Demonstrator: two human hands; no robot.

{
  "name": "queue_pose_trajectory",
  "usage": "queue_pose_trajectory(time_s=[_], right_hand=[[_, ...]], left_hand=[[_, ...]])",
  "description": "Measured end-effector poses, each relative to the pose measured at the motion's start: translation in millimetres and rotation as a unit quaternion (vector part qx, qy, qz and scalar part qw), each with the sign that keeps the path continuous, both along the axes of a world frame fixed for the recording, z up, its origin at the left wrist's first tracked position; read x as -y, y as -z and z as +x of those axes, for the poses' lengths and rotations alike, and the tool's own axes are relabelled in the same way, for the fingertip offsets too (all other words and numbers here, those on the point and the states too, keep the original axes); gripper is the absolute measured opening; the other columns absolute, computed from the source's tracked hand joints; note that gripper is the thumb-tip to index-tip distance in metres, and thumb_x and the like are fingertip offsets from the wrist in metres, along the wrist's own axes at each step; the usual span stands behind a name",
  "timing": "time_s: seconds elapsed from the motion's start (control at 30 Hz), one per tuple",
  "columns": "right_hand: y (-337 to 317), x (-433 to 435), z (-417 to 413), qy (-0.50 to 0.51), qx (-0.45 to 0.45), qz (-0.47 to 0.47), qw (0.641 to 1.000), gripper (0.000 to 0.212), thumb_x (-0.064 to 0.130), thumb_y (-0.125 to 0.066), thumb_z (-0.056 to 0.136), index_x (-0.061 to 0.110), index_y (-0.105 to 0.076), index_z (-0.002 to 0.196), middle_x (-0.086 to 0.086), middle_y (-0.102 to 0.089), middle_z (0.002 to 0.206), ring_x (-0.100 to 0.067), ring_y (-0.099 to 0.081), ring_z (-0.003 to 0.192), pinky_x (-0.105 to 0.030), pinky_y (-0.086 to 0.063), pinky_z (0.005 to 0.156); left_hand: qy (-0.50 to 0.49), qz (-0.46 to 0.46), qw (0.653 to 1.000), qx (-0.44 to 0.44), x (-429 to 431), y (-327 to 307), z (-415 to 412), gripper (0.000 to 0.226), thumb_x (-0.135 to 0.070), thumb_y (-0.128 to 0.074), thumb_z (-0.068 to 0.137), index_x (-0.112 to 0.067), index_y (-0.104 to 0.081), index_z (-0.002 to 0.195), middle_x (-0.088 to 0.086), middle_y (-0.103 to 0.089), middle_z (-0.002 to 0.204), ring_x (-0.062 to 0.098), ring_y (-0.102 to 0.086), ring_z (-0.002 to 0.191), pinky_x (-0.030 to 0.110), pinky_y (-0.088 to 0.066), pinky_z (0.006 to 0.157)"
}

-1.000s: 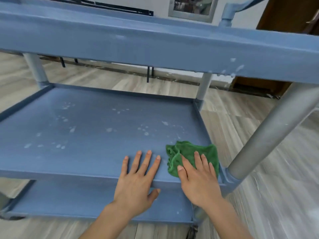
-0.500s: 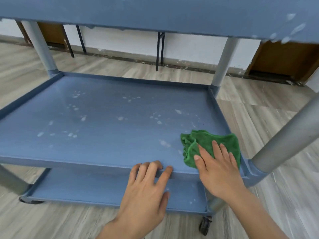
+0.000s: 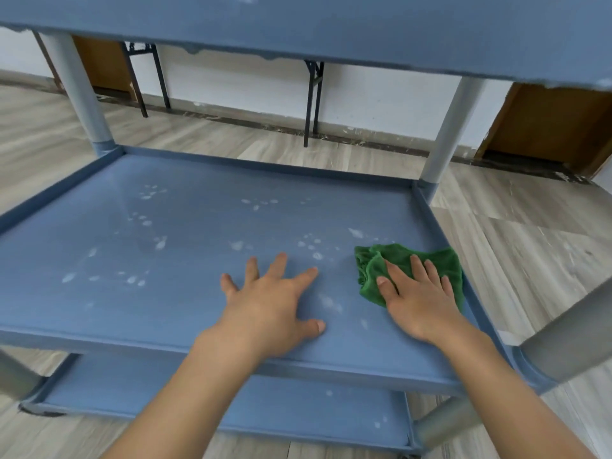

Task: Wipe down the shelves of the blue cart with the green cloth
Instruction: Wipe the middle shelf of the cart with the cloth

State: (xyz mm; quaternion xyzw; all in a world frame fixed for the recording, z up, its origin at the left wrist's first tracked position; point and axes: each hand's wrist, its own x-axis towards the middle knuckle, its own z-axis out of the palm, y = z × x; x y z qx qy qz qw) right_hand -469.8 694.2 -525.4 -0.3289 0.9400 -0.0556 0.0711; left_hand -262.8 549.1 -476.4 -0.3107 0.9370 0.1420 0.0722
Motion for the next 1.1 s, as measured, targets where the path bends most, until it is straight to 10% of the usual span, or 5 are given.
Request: queue_pose_trajectory(time_s=[1.1], right_hand=[[3.4, 168.5, -185.4, 0.041, -0.045, -0.061, 0.996, 0.069, 0.073, -0.010, 0.079, 0.048, -0.021, 0.142, -0.007, -0.014, 0.160, -0.031, -0.004, 0.148, -0.055, -0.002, 0.117]], left_hand=[[-0.019, 0.073, 0.990, 0.123, 33.2, 16.5, 7.3, 0.100, -0.089, -0.053, 0.064, -0.068, 0.008, 0.140, -0.023, 0.019, 0.161, 0.029, 0.016, 0.150, 0.067, -0.012, 0.114]])
